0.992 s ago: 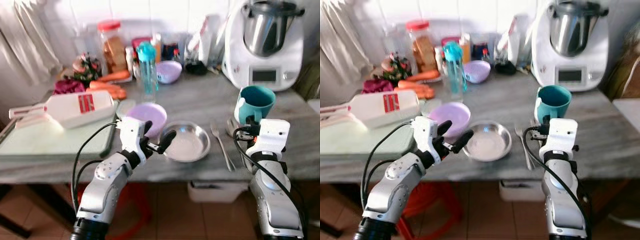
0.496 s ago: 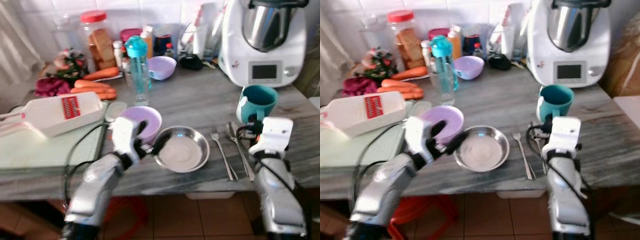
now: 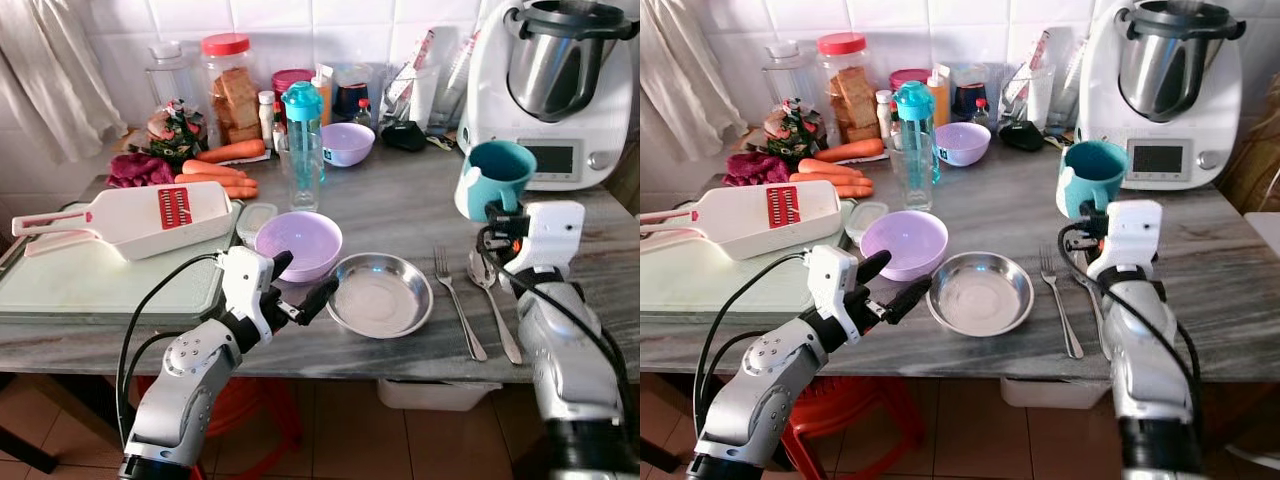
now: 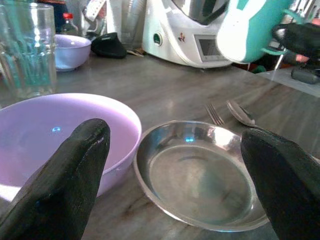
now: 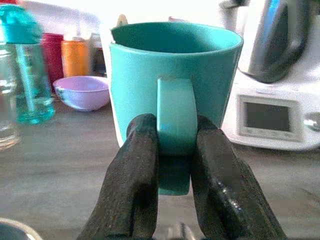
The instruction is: Setting the table
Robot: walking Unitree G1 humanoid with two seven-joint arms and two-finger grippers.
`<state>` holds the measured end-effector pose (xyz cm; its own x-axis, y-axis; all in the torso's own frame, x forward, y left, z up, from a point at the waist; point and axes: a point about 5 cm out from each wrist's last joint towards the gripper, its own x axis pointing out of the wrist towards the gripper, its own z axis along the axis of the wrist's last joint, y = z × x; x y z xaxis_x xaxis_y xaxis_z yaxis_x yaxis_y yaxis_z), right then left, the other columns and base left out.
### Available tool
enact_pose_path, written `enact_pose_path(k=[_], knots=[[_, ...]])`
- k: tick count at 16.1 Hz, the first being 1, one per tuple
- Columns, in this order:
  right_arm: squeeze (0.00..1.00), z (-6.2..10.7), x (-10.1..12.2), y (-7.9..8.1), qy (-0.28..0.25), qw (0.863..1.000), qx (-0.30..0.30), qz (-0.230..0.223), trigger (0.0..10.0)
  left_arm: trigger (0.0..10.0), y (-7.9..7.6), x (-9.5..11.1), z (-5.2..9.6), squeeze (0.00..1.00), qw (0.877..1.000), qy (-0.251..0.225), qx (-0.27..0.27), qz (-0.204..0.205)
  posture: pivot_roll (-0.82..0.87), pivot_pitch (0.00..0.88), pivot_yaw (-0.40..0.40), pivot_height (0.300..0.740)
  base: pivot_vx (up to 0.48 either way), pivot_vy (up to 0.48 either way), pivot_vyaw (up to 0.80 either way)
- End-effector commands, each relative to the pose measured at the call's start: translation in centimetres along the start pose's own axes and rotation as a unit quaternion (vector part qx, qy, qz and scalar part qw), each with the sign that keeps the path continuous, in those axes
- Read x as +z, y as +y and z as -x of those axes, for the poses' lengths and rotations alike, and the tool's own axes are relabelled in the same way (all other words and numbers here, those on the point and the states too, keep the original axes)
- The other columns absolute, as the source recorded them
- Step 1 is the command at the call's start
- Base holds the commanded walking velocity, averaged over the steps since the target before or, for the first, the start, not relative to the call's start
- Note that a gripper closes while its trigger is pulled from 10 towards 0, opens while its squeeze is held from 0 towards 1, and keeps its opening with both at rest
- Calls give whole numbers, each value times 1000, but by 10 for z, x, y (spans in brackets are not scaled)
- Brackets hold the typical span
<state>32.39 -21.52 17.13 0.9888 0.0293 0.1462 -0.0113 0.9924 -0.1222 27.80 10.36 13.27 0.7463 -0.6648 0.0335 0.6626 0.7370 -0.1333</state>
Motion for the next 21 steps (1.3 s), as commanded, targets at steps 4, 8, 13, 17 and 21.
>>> enact_pose_path(k=[4,8,13,17,21], knots=[[0,-19,5,3,-20,998,62,-20,10000,10000,-11,9,8,0,999,-13,-50,-11,-2,50,44,740,0,0,0],[0,-28,-7,17,-4,994,97,-46,10000,10000,-14,8,15,0,999,-5,-52,-9,12,76,44,740,0,0,0],[0,-30,-25,47,18,986,145,-86,10000,10000,-16,8,17,0,999,5,-52,-5,21,97,40,740,0,0,0],[0,-34,-22,57,7,981,169,-101,10000,10000,-16,8,18,0,999,6,-52,-5,22,95,39,740,0,0,0],[0,-31,-30,58,19,982,166,-88,10000,10000,-17,8,17,0,999,7,-53,-5,24,90,39,740,0,0,0]])
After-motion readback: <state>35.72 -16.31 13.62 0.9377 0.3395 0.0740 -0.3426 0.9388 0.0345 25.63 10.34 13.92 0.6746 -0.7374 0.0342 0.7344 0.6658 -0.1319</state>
